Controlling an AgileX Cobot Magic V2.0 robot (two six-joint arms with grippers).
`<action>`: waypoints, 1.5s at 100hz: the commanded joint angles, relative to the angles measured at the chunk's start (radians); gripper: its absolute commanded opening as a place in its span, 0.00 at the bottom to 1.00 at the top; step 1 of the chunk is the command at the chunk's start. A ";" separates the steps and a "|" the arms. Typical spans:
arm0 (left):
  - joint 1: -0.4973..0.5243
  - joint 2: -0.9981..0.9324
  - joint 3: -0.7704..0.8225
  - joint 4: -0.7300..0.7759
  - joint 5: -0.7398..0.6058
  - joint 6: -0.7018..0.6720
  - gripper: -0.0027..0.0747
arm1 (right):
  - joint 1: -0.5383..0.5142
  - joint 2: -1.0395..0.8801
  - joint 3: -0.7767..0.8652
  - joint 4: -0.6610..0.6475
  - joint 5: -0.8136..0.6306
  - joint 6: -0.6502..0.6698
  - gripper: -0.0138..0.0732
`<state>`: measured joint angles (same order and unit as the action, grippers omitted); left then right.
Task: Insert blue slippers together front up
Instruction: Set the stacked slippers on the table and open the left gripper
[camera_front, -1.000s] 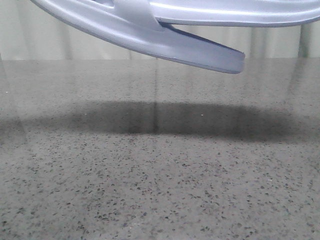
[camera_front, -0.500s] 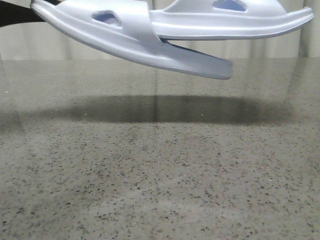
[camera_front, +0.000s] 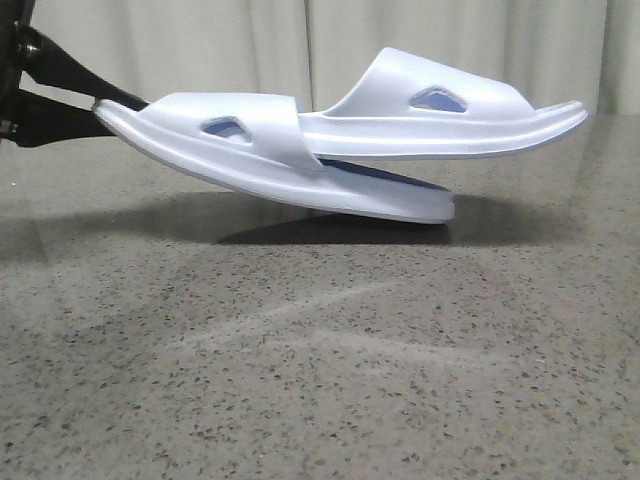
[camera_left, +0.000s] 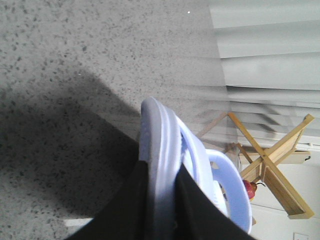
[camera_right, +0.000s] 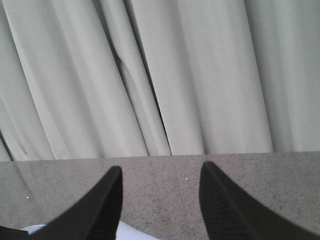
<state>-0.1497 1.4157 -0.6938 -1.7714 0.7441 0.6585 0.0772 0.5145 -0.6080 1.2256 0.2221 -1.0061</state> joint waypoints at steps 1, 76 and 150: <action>-0.007 -0.015 -0.026 -0.080 0.070 0.017 0.06 | 0.000 0.000 -0.035 0.005 -0.021 -0.021 0.50; -0.007 0.002 -0.026 -0.062 0.105 0.051 0.29 | 0.000 0.000 -0.035 0.008 -0.013 -0.021 0.50; -0.007 0.002 -0.026 -0.069 -0.045 0.318 0.42 | 0.000 0.000 -0.035 0.018 0.025 -0.021 0.50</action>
<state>-0.1497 1.4430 -0.6938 -1.7790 0.6903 0.9221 0.0772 0.5145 -0.6080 1.2256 0.2674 -1.0088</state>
